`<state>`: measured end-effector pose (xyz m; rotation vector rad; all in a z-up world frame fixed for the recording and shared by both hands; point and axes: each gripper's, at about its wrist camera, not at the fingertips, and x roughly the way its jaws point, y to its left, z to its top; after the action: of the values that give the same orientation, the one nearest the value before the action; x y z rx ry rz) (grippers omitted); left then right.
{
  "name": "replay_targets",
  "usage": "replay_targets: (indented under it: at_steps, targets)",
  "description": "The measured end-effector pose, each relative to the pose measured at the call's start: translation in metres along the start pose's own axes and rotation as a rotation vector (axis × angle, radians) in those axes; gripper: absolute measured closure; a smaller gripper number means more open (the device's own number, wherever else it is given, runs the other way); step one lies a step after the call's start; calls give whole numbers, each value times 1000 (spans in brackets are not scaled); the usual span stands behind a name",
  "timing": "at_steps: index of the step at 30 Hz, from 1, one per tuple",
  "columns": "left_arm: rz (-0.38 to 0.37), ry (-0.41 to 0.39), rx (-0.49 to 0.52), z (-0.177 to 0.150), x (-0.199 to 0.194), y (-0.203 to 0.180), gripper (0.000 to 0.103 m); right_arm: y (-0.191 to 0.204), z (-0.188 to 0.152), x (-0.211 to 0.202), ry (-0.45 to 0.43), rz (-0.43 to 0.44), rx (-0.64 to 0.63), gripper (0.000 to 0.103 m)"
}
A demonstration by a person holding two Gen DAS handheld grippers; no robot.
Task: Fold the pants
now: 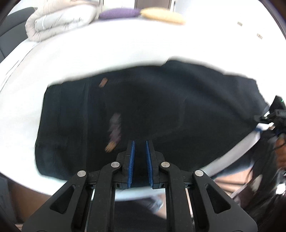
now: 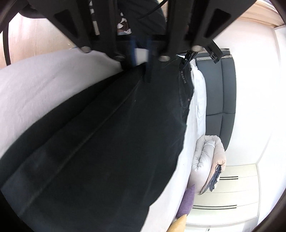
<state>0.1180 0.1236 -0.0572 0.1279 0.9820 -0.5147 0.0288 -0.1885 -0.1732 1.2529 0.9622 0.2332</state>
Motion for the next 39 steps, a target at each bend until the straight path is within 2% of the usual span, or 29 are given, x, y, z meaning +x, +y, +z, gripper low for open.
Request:
replay_targets:
  at_steps: [2, 4, 6, 8, 11, 15, 17, 19, 21, 22, 25, 27, 30, 33, 35, 37, 39]
  targets:
    - [-47, -39, -4, 18, 3, -17, 91, -1, 7, -12, -65, 2, 1, 55]
    - [-89, -41, 26, 34, 18, -41, 91, -12, 12, -18, -79, 25, 43, 61]
    - [-97, -1, 80, 41, 43, -62, 91, -29, 14, -25, -86, 3, 87, 97]
    - [-67, 82, 120, 40, 75, -74, 91, -44, 12, -33, -112, 20, 129, 102]
    - [-56, 70, 134, 32, 81, -73, 91, -58, 7, -50, -148, 40, 156, 102]
    - [-90, 77, 96, 25, 76, -55, 91, -53, 2, -63, -158, -10, 82, 101]
    - [-93, 82, 93, 24, 75, -53, 91, -49, 0, -66, -99, -49, 66, 93]
    - [-91, 83, 95, 18, 72, -55, 91, -42, -1, -74, -73, -85, 48, 75]
    - [-93, 81, 91, 11, 71, -57, 91, -20, 2, -96, -126, -147, -49, 74]
    - [-94, 79, 88, 9, 70, -55, 91, -11, 6, -105, -159, -135, -85, 74]
    - [-97, 69, 70, 4, 68, -52, 91, 14, 29, -115, -239, -26, -161, 74]
    - [-95, 68, 61, -3, 61, -49, 91, 19, 43, -96, -222, -4, -158, 76]
    - [-91, 68, 54, -7, 58, -46, 91, 18, 63, -45, -126, 38, -142, 89]
    - [-96, 71, 43, -9, 56, -45, 91, 3, 73, -10, -63, -9, -87, 92]
    - [-101, 70, 39, -9, 57, -45, 91, -8, 75, -7, -89, -51, -94, 103]
    - [-106, 67, 34, -10, 57, -44, 91, -24, 79, -23, -151, -21, -63, 103]
    - [-109, 62, 28, -11, 57, -43, 91, -45, 89, -60, -276, -33, -15, 103]
